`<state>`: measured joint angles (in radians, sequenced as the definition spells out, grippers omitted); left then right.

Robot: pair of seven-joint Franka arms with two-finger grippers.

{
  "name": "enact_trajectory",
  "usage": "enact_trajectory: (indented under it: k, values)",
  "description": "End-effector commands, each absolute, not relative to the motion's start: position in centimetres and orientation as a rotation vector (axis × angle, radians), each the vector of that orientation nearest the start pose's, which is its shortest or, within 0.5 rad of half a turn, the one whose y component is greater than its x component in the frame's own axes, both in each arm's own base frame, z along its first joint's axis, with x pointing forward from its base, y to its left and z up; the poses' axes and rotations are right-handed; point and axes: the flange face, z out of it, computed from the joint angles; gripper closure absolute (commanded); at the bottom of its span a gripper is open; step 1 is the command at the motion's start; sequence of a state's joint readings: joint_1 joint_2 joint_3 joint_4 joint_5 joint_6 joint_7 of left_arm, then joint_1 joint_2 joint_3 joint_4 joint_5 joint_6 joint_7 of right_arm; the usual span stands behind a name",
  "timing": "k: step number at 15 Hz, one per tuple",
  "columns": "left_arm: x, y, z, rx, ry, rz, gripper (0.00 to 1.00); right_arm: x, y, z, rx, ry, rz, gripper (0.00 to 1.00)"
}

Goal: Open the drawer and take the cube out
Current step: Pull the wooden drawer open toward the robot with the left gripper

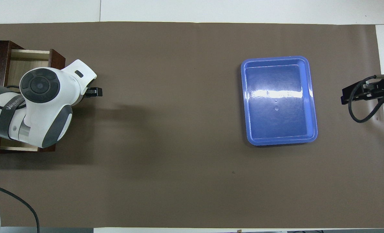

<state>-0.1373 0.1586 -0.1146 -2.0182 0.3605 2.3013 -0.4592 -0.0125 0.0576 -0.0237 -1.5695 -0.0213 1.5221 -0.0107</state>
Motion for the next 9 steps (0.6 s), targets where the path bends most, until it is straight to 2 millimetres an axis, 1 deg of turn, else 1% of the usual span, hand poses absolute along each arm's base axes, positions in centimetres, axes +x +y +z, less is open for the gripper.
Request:
enact_trajectory:
  k: [1, 3, 4, 9]
  values:
    - [56.93, -17.25, 38.1, -2.984, -0.05, -0.298, 0.0, 55.82, -2.57, 58.92, -3.166, 0.022, 0.172, 0.0]
    - [56.75, -17.97, 38.17, -2.99, -0.044, -0.3, 0.0, 55.82, -2.64, 58.92, -3.164, 0.024, 0.172, 0.0]
    - [56.8, -18.0, 38.29, -2.997, -0.054, -0.299, 0.0, 55.82, -2.64, 58.92, -3.164, 0.024, 0.172, 0.0]
    - [56.82, -17.25, 38.17, -2.987, -0.067, -0.27, 0.0, 55.86, -2.57, 58.95, -3.166, 0.021, 0.167, 0.0]
